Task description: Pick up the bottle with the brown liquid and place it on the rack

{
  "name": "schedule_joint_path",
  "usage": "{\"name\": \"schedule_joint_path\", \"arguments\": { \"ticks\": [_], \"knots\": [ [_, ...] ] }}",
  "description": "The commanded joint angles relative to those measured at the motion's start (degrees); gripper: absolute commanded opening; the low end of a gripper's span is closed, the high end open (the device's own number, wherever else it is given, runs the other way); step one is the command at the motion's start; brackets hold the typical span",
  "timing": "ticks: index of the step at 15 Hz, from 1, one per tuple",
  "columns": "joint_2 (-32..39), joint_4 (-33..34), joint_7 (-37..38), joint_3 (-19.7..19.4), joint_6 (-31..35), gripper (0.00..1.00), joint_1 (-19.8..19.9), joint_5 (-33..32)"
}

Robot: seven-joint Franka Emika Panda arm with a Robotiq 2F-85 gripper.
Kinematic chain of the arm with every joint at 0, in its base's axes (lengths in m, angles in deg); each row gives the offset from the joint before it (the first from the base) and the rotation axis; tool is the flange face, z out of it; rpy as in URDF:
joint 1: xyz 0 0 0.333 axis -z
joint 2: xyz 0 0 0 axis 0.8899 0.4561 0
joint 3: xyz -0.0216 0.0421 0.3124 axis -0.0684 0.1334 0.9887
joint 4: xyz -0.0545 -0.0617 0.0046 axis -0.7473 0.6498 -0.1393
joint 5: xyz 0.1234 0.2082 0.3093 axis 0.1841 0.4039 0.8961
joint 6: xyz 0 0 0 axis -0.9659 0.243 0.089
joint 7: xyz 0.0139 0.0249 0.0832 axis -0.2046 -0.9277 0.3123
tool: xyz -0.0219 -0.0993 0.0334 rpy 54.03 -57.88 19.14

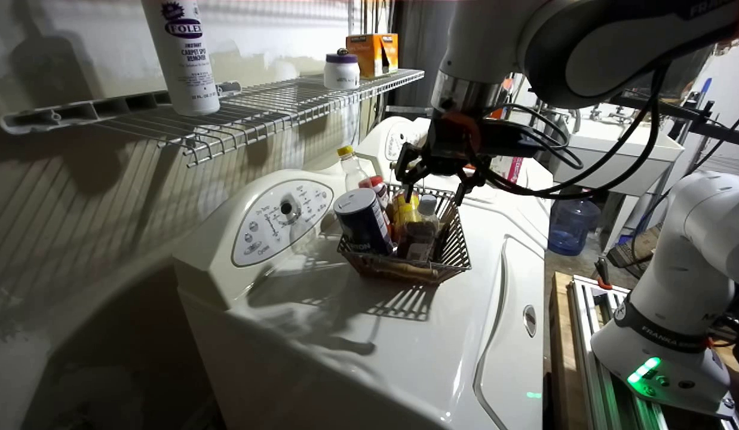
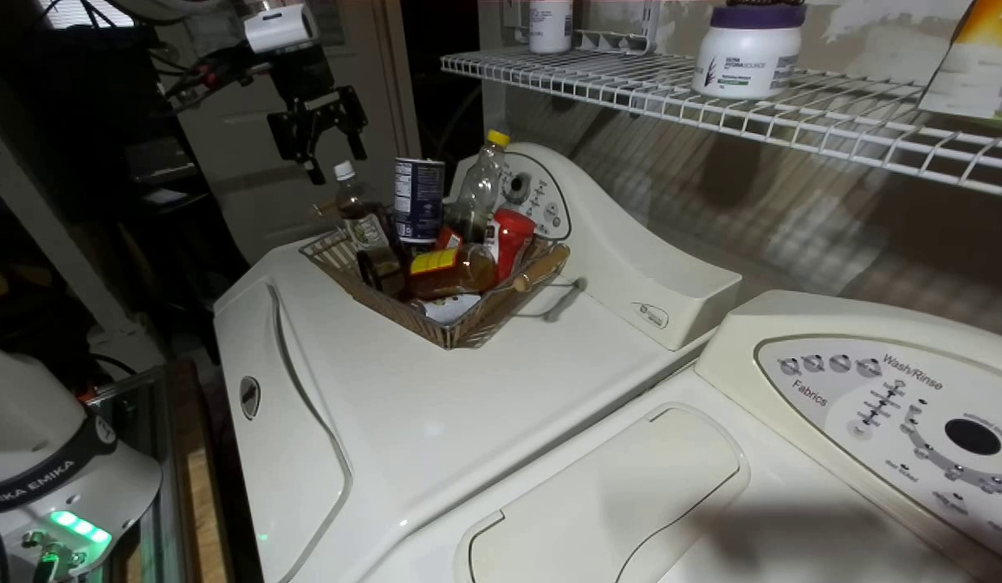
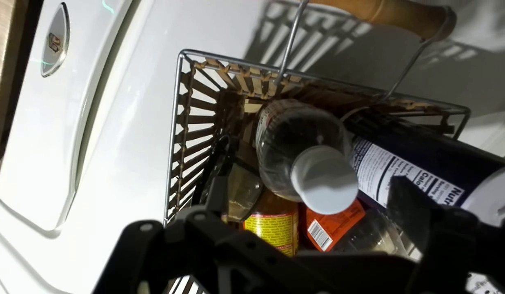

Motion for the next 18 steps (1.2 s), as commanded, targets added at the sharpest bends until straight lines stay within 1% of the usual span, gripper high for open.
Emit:
{"name": "schedule_joint_path", "arguments": {
  "ticks": [1,2,3,7,11,15,18],
  "knots": [
    [1.3,1.0,-0.6,-1.0,1.2,0.86,-1.1,1.0],
    [1.4,1.1,-0.7,-1.2,1.3,0.73,-1.3,1.2],
    [1.5,1.1,-0.9,-1.3,1.4,0.69,-1.4,1.5],
    [1.7,1.3,-1.1,-1.4,1.3,0.39,-1.7,2.2],
    [1.3,1.8,-0.7,-1.2,0.3,0.11,-1.8,1.9],
    [-0.1,3.5,-0.3,-1.1,-3.6,0.11,-1.6,1.2],
    [-1.3,6.5,-1.3,-1.4,-7.7,0.11,-1.9,1.3]
  ]
}}
